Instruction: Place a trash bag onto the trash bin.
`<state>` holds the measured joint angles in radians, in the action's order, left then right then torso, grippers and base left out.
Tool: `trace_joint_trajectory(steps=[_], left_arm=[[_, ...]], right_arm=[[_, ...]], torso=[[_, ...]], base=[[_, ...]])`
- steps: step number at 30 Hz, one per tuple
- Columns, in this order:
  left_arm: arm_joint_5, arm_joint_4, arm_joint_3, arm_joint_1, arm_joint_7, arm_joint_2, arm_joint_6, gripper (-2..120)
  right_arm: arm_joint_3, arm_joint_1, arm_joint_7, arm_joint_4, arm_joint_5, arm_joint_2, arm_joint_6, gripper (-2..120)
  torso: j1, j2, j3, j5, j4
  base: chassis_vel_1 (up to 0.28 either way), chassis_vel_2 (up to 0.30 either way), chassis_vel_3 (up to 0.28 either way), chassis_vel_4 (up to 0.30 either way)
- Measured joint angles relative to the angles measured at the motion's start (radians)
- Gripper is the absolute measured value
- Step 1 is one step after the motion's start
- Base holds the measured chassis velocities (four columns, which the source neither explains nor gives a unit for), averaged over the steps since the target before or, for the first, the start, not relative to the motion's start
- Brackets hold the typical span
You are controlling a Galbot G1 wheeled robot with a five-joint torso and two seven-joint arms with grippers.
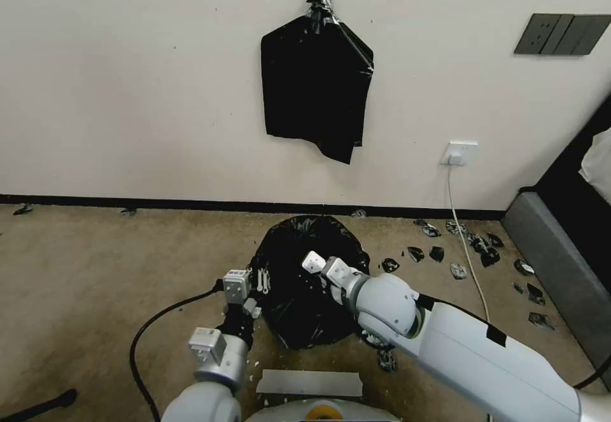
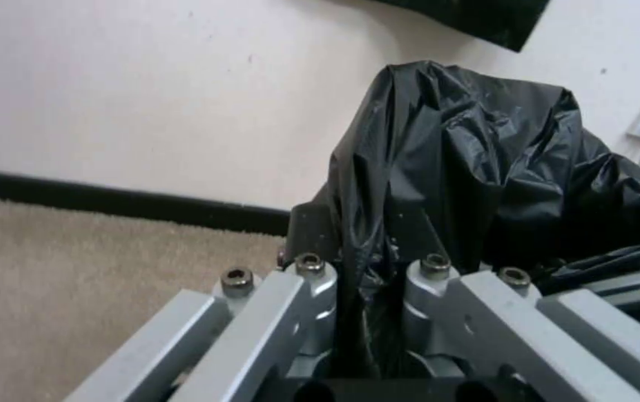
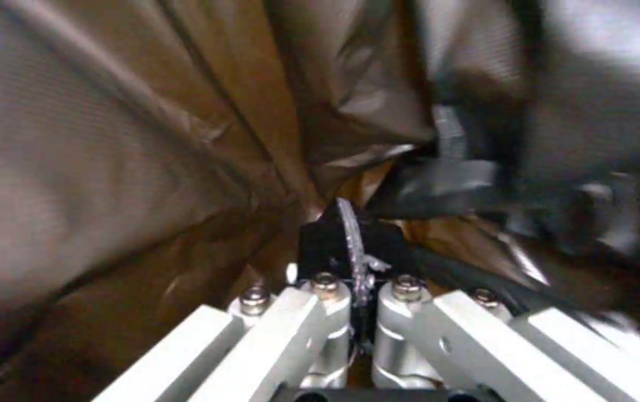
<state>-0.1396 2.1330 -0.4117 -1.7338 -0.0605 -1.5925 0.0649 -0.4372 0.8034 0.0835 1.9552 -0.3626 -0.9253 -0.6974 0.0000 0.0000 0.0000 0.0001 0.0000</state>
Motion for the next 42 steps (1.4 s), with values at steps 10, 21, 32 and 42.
trace_joint_trajectory(steps=[10, 21, 32, 42], left_arm=[[-0.230, -0.019, 0.013, 0.016, 0.101, 0.000, 0.118, 7], [-0.375, -0.088, 0.000, 0.044, 0.107, 0.011, 0.138, 7], [-0.331, -0.131, 0.014, 0.032, 0.083, 0.013, 0.118, 7], [-0.323, -0.132, 0.005, 0.015, 0.063, 0.012, 0.116, 25]], right_arm=[[0.266, 0.228, -0.025, 0.217, 0.020, 0.091, 0.137, 0], [0.563, 0.542, -0.063, 0.306, 0.121, -0.051, 0.380, 30], [0.586, 0.583, -0.099, 0.291, 0.129, -0.078, 0.416, 69], [0.589, 0.598, -0.112, 0.273, 0.127, -0.081, 0.430, 100]], torso=[[0.000, 0.000, 0.000, 0.0000, -0.0001], [0.000, 0.000, 0.000, -0.0001, -0.0002], [0.000, 0.000, 0.000, -0.0001, 0.0001], [0.000, 0.000, 0.000, -0.0001, 0.0001]], base=[[0.000, 0.000, 0.000, 0.000], [0.000, 0.000, 0.000, 0.000], [0.000, 0.000, 0.000, 0.000], [0.000, 0.000, 0.000, 0.000]])
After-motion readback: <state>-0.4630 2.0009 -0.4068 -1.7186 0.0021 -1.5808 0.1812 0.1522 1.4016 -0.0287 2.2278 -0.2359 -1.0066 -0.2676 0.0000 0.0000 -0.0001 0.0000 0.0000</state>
